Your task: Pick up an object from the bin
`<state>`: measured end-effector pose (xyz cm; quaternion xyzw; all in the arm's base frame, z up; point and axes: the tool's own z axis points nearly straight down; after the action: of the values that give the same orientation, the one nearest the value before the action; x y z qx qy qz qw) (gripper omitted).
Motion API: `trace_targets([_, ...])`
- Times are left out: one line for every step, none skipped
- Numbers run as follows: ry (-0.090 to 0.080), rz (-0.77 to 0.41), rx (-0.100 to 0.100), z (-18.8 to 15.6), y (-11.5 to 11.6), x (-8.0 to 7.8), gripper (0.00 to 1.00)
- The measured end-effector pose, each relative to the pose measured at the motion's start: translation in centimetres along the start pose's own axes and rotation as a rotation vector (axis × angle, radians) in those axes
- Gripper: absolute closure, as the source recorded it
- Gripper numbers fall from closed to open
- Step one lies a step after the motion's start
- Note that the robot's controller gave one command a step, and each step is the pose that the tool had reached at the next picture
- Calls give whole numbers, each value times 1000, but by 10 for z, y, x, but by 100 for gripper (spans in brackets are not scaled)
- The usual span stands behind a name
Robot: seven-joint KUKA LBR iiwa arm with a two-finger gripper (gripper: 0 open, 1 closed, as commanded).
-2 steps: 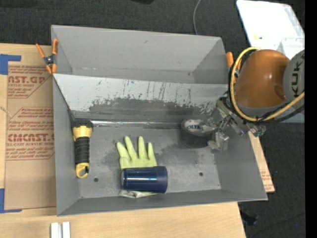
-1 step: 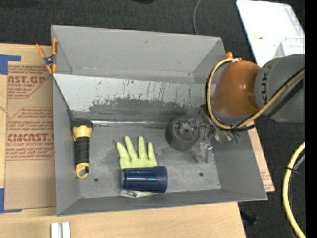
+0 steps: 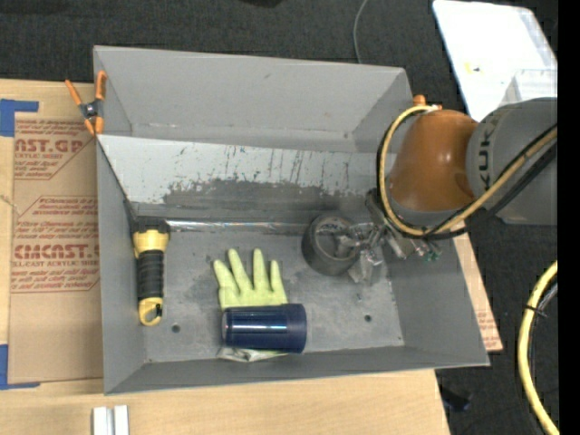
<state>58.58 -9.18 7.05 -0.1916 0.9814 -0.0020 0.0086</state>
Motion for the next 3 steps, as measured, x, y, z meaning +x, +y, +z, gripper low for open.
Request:
trace_targets([0,0,0,0,0,0,100])
trace_targets([0,18,0,0,4,0,100])
trace_targets([14,114,-8,2,-1,-2,100])
